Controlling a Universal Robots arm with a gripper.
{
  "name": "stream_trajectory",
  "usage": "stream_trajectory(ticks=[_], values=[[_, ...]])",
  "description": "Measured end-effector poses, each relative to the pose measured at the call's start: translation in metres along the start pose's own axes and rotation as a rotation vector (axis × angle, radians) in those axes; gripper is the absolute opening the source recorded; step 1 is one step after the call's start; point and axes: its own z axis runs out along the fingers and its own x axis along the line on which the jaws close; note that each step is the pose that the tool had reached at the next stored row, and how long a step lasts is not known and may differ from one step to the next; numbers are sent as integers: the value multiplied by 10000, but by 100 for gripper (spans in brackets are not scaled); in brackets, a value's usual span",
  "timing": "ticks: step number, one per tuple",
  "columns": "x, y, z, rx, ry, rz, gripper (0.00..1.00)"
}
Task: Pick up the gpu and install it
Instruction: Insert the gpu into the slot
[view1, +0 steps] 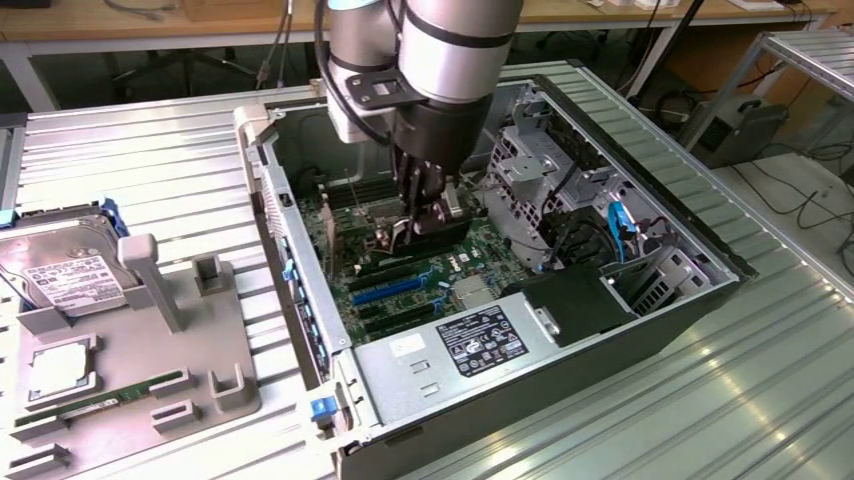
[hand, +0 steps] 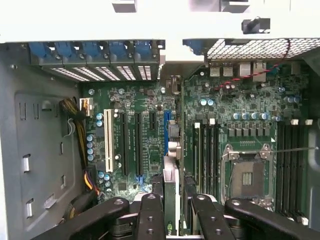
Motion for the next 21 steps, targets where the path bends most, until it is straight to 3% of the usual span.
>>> stream_trajectory(ticks=[16, 21], values=[[54, 70, 315, -6, 0, -274, 26], [55, 77, 386, -6, -40, -273, 26]])
